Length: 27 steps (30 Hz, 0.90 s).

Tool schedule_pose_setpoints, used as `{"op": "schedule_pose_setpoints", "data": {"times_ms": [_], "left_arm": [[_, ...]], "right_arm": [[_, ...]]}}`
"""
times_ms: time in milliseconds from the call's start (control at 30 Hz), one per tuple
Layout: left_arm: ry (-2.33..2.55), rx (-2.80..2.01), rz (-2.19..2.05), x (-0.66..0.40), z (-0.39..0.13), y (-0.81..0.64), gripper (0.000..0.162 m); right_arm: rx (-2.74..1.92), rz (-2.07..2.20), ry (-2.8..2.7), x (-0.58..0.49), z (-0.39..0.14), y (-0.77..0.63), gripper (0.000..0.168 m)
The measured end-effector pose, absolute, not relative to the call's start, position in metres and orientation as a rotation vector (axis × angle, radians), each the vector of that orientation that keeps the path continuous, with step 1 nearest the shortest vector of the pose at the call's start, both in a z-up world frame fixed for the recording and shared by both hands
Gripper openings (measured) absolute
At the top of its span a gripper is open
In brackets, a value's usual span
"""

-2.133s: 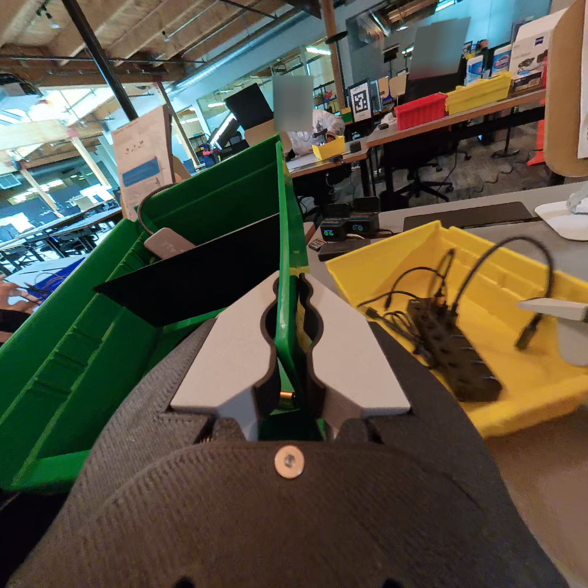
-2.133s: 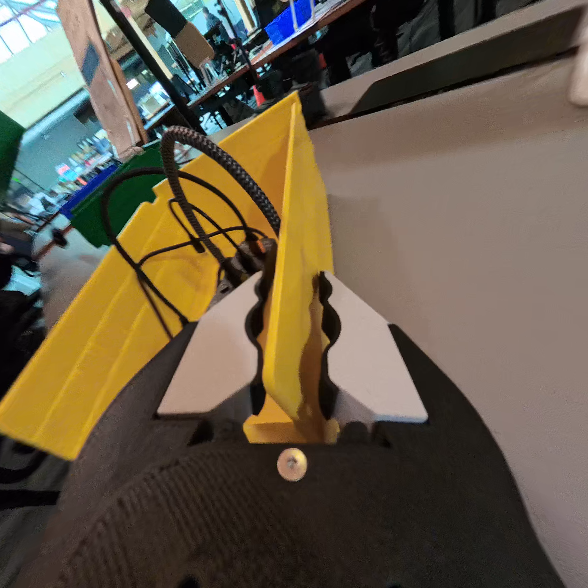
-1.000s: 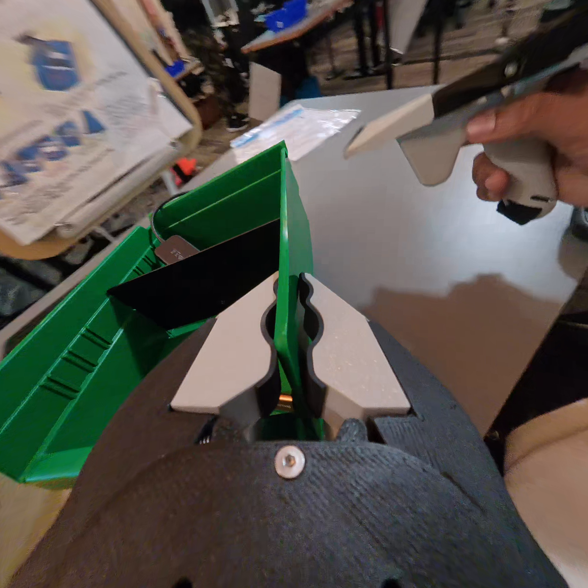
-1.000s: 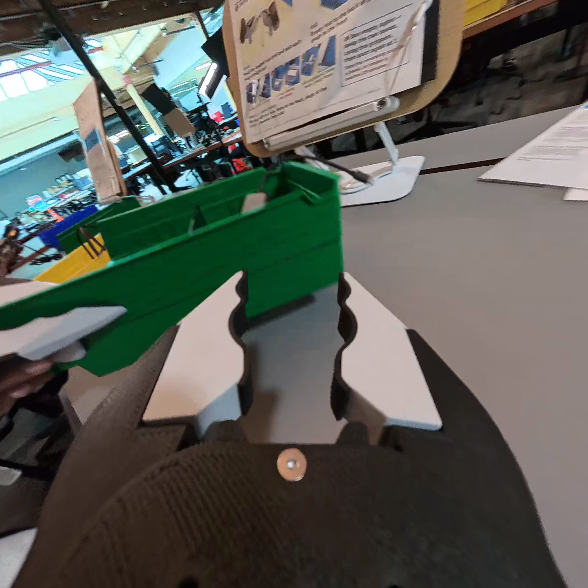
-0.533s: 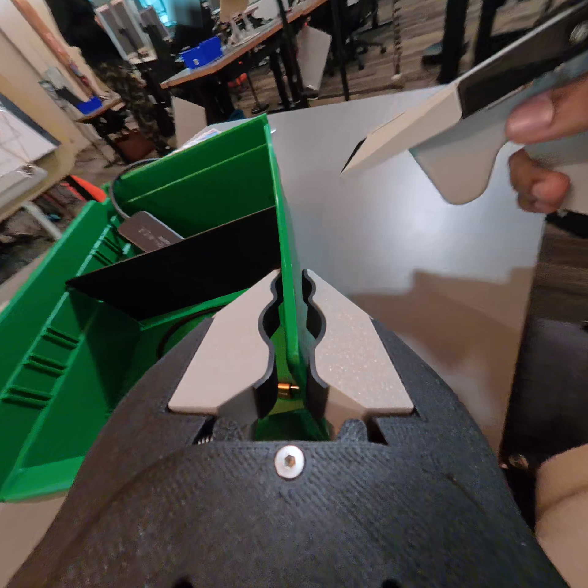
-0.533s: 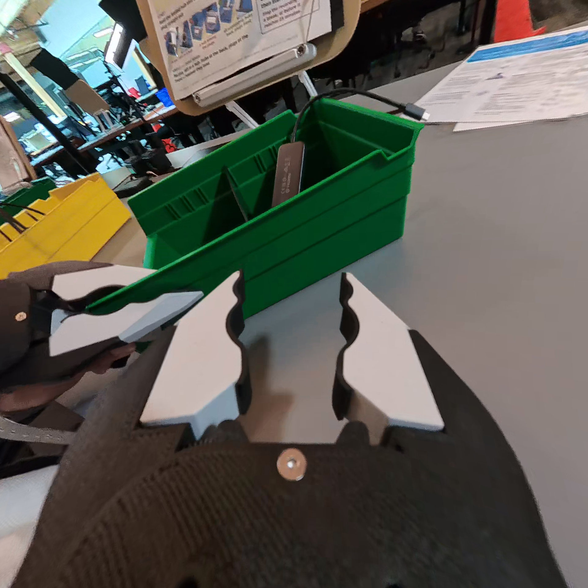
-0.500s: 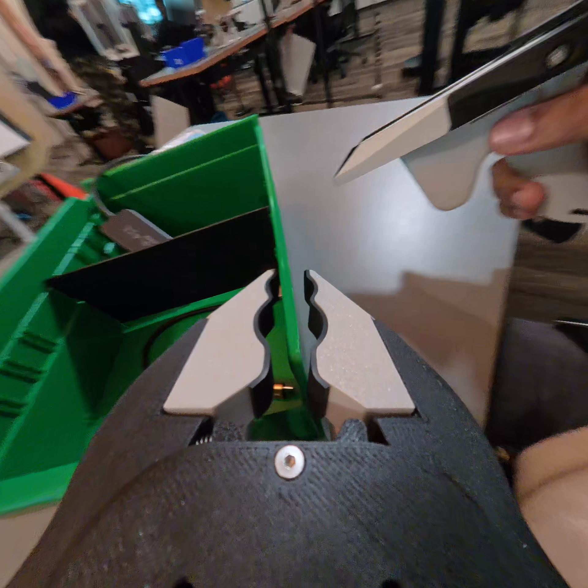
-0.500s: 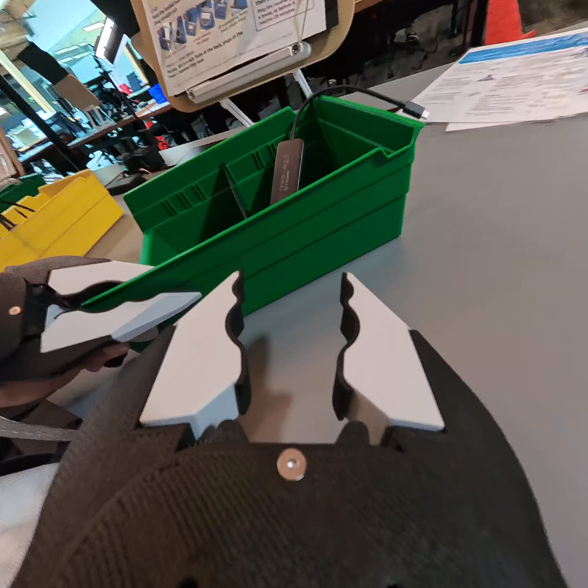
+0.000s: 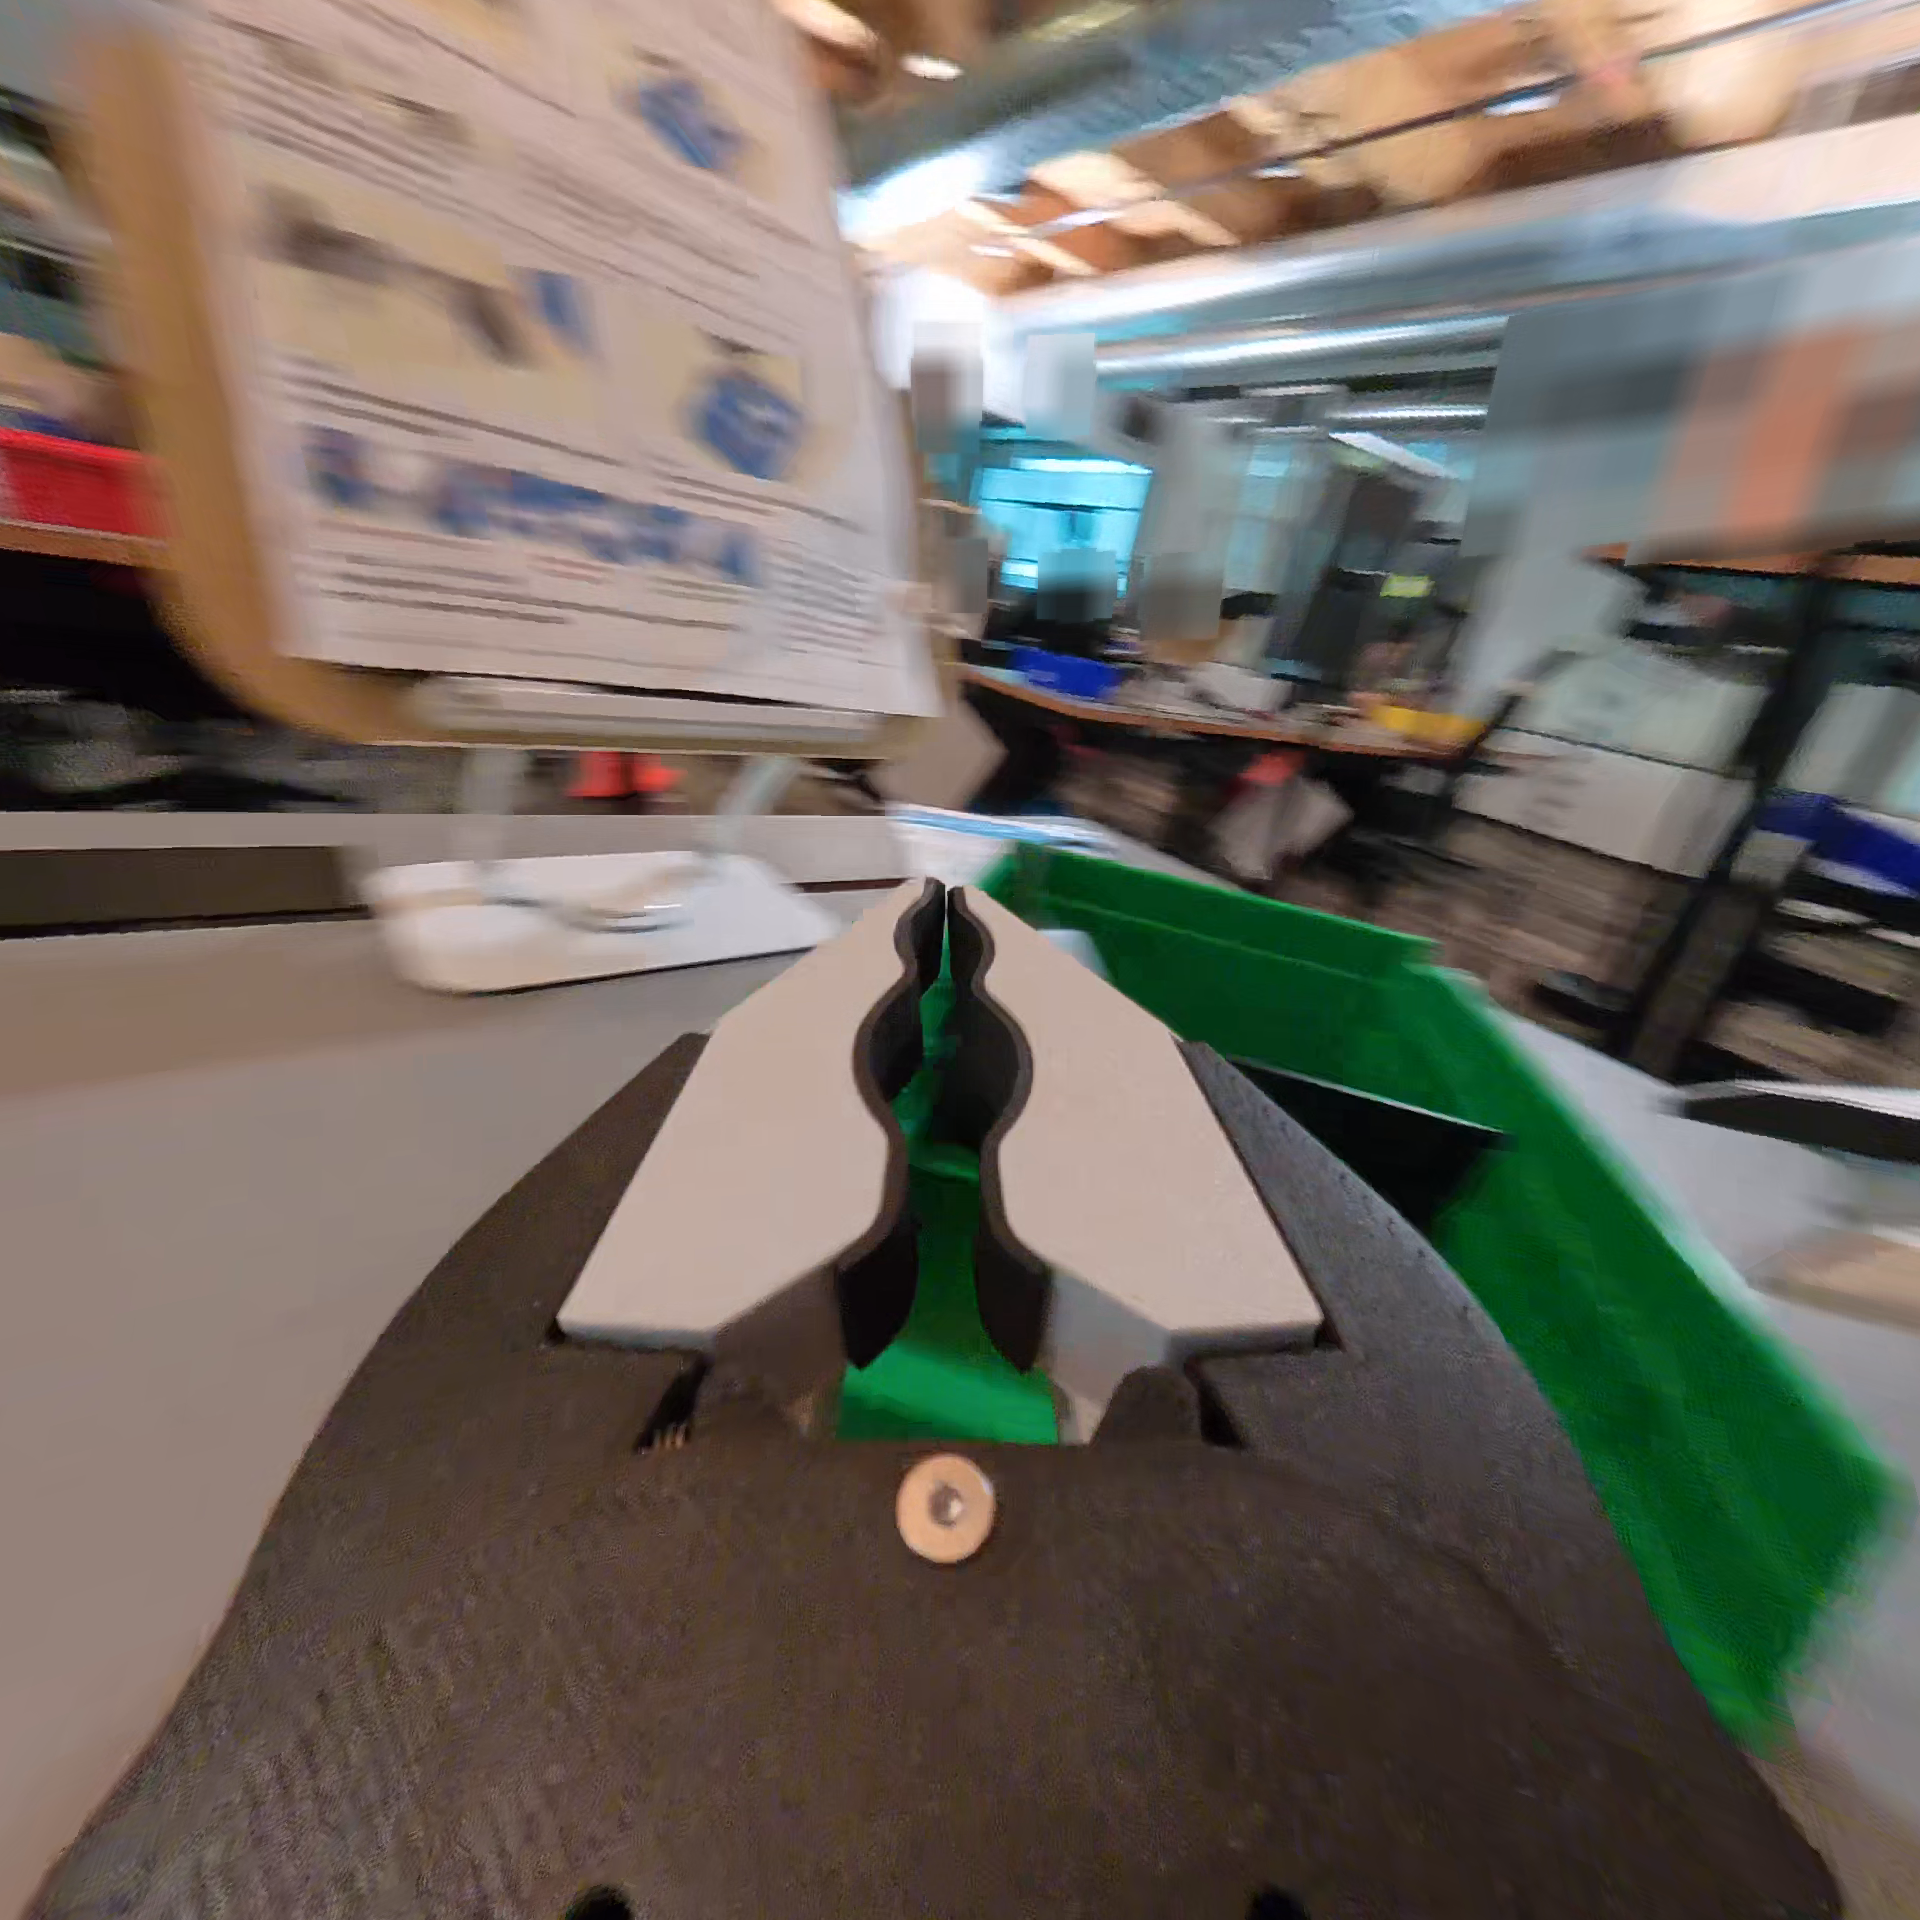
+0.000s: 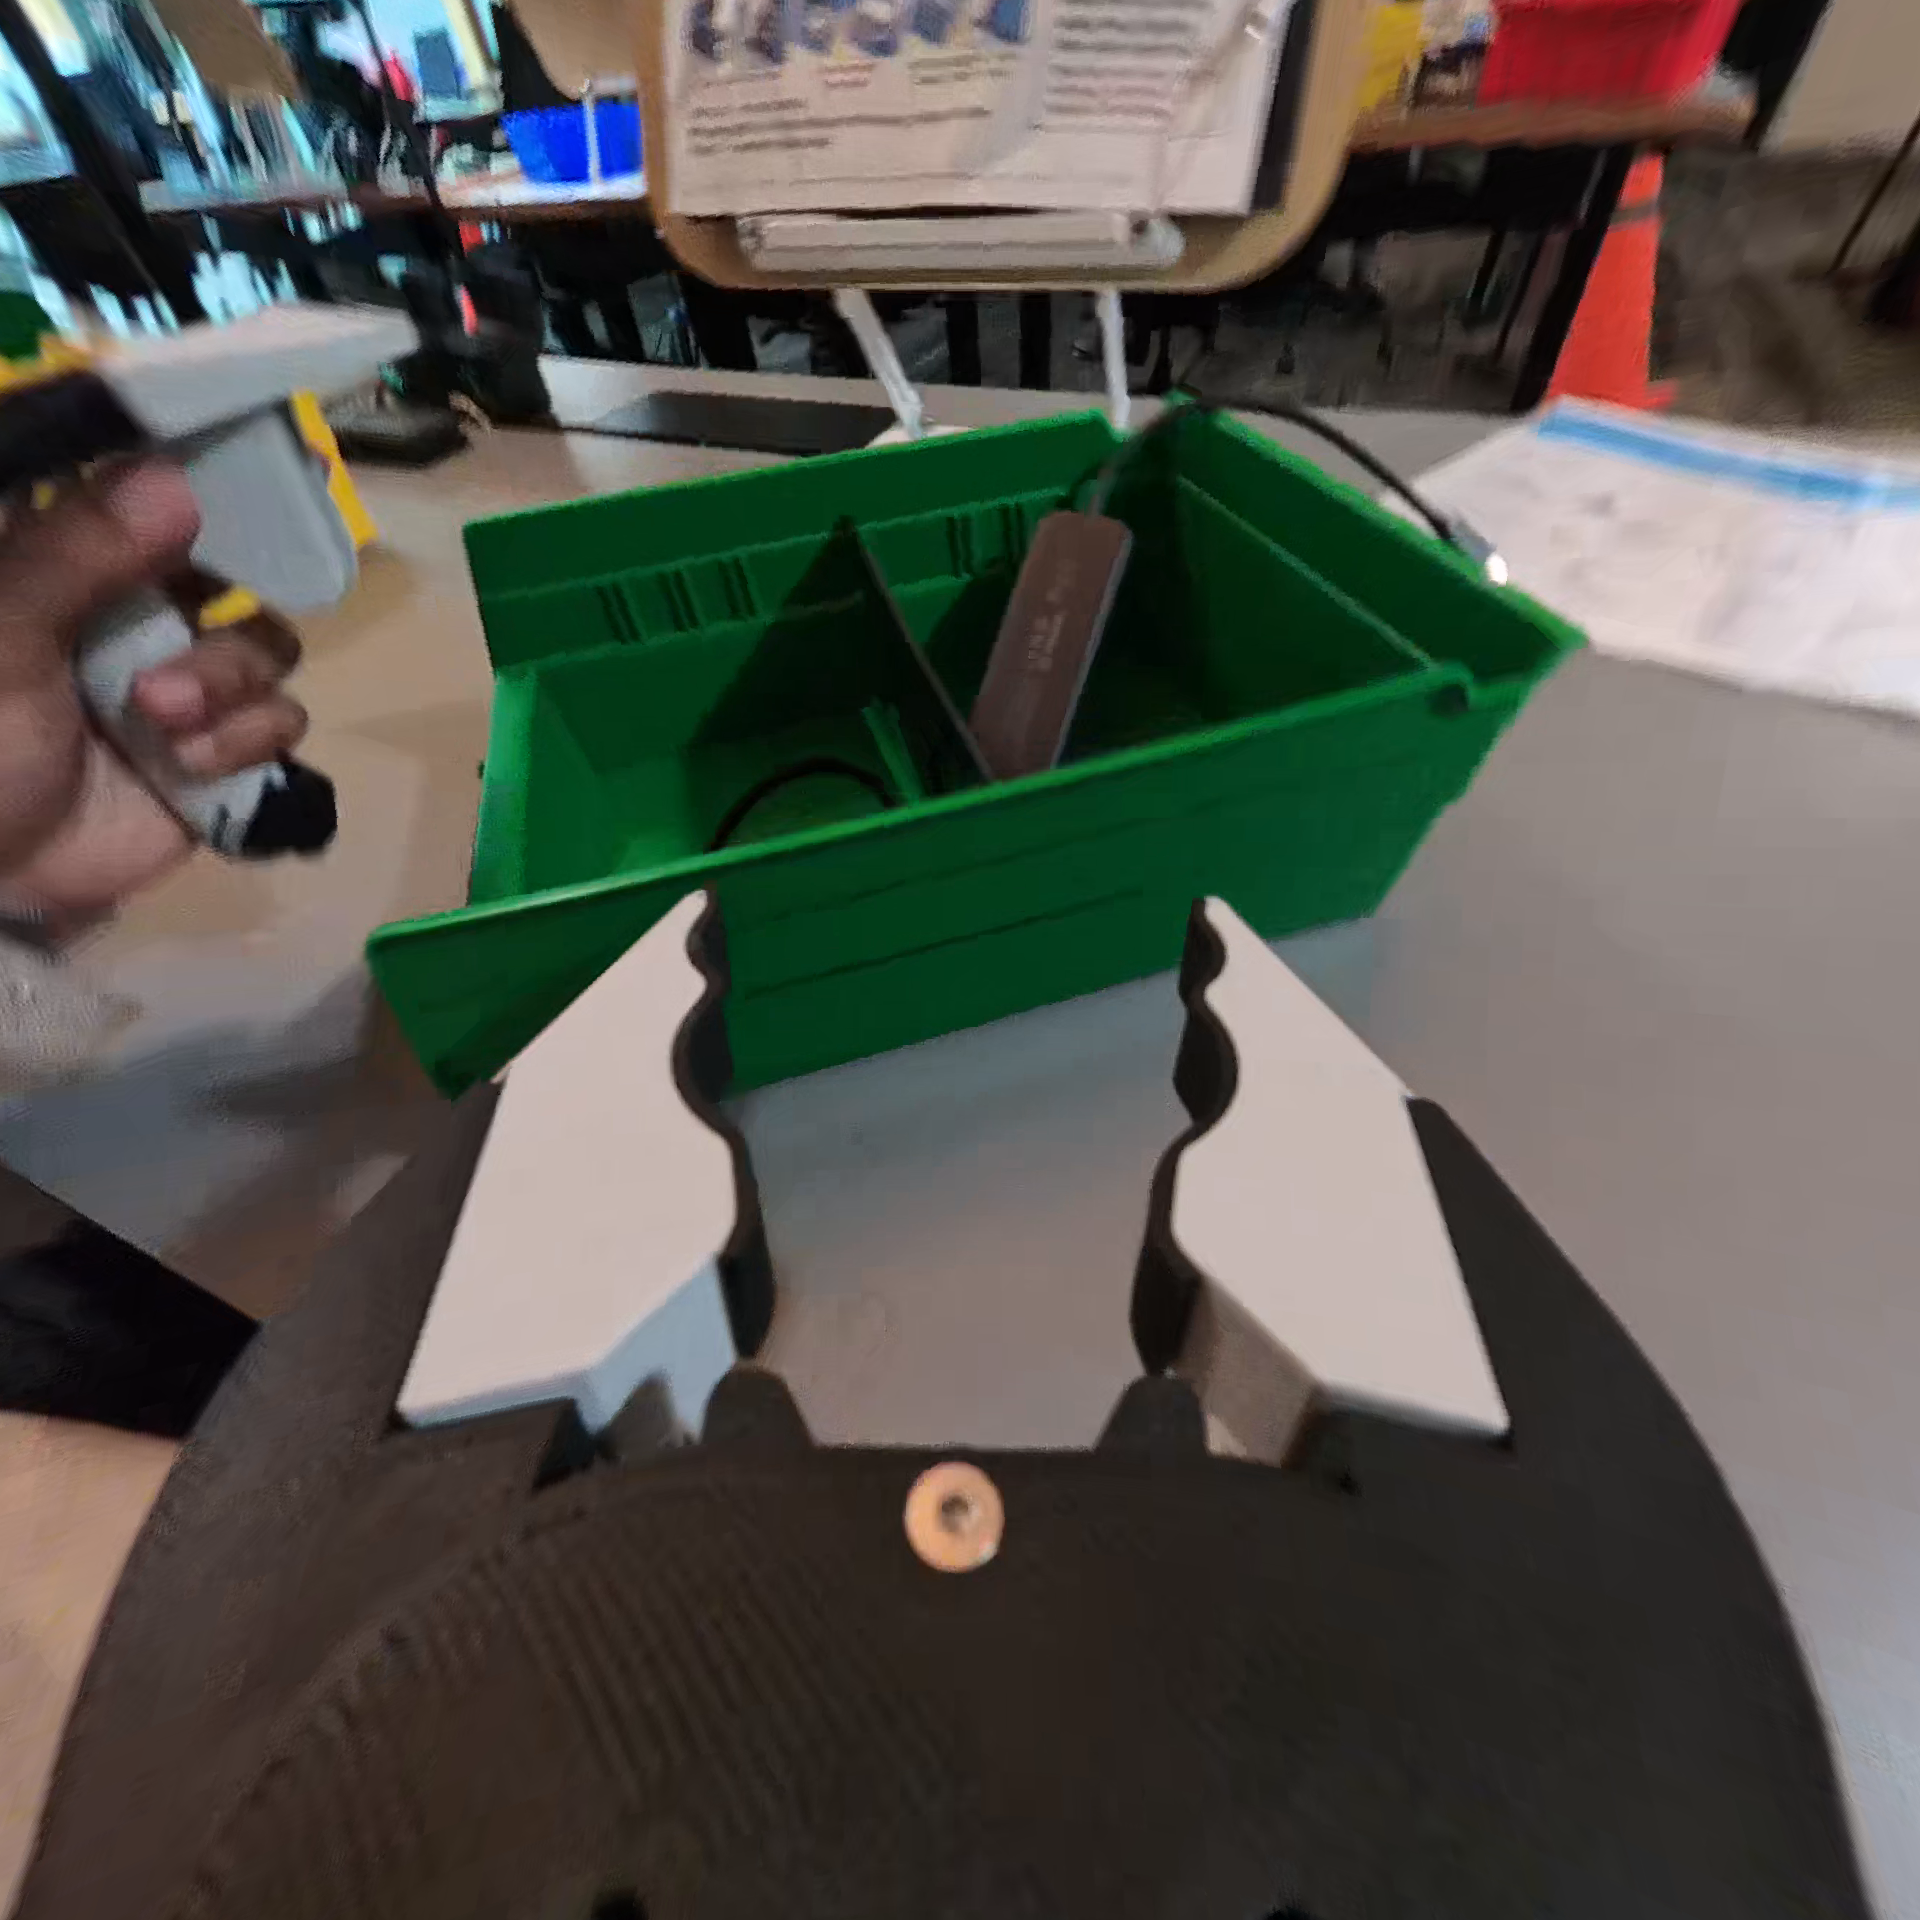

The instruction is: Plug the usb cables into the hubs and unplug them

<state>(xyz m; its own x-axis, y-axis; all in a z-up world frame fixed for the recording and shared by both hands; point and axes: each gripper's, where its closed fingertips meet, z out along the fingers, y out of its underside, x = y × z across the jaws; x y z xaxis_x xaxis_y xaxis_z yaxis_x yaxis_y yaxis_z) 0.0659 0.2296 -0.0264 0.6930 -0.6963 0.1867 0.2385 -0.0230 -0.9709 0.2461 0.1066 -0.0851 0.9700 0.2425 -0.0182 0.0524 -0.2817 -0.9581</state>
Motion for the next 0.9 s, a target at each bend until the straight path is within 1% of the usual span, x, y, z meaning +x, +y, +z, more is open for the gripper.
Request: {"op": "schedule_pose_setpoints", "data": {"times_ms": [33, 67, 100, 167, 200, 233, 267, 333, 400, 467, 500, 533, 567, 667, 700, 767, 900], "left_arm": [[0.344, -1.431, -0.687, 0.043, -0.032, 0.245, 0.000], [0.290, -1.464, -0.614, 0.025, -0.039, 0.259, 0.006], [0.256, -1.516, -0.569, 0.013, -0.050, 0.270, 0.015], [0.277, -1.681, -0.593, 0.013, -0.080, 0.280, 0.030], [0.295, -1.763, -0.635, 0.018, -0.095, 0.281, 0.036], [0.323, -1.829, -0.692, 0.026, -0.107, 0.279, 0.035], [0.310, -1.878, -0.730, 0.030, -0.116, 0.277, 0.027], [0.276, -1.884, -0.783, 0.032, -0.116, 0.275, 0.021], [0.344, -1.838, -0.852, 0.040, -0.110, 0.265, 0.000], [0.390, -1.827, -0.865, 0.044, -0.109, 0.259, 0.000], [0.427, -1.820, -0.884, 0.048, -0.108, 0.254, 0.000], [0.461, -1.824, -0.904, 0.053, -0.109, 0.250, 0.000], [0.494, -1.812, -0.937, 0.059, -0.107, 0.245, 0.000], [0.749, -1.722, -1.167, 0.092, -0.100, 0.204, 0.002], [0.780, -1.749, -1.165, 0.099, -0.105, 0.199, 0.009], [0.800, -1.743, -1.068, 0.108, -0.109, 0.197, 0.012], [0.903, -1.591, -0.920, 0.114, -0.097, 0.187, 0.012]], "right_arm": [[-1.843, 0.140, -0.253, 0.236, -0.083, 0.108, 0.093], [-1.825, 0.119, -0.265, 0.226, -0.080, 0.108, 0.098], [-1.798, 0.135, -0.271, 0.215, -0.078, 0.107, 0.089], [-1.795, 0.224, -0.306, 0.190, -0.081, 0.105, 0.120], [-1.816, 0.251, -0.308, 0.183, -0.085, 0.105, 0.122], [-1.830, 0.269, -0.314, 0.177, -0.090, 0.105, 0.128], [-1.841, 0.278, -0.323, 0.172, -0.093, 0.105, 0.131], [-1.874, 0.294, -0.338, 0.167, -0.103, 0.106, 0.133], [-1.932, 0.321, -0.334, 0.167, -0.115, 0.107, 0.135], [-1.982, 0.335, -0.311, 0.176, -0.124, 0.110, 0.136], [-1.993, 0.348, -0.311, 0.181, -0.125, 0.111, 0.131], [-1.999, 0.381, -0.328, 0.185, -0.125, 0.111, 0.129], [-2.012, 0.425, -0.340, 0.190, -0.126, 0.110, 0.122], [-2.043, 0.545, -0.261, 0.214, -0.126, 0.109, 0.083], [-2.043, 0.561, -0.232, 0.223, -0.125, 0.110, 0.072], [-2.036, 0.518, -0.223, 0.240, -0.123, 0.113, 0.055], [-2.033, 0.340, -0.219, 0.281, -0.119, 0.122, 0.030]]}}
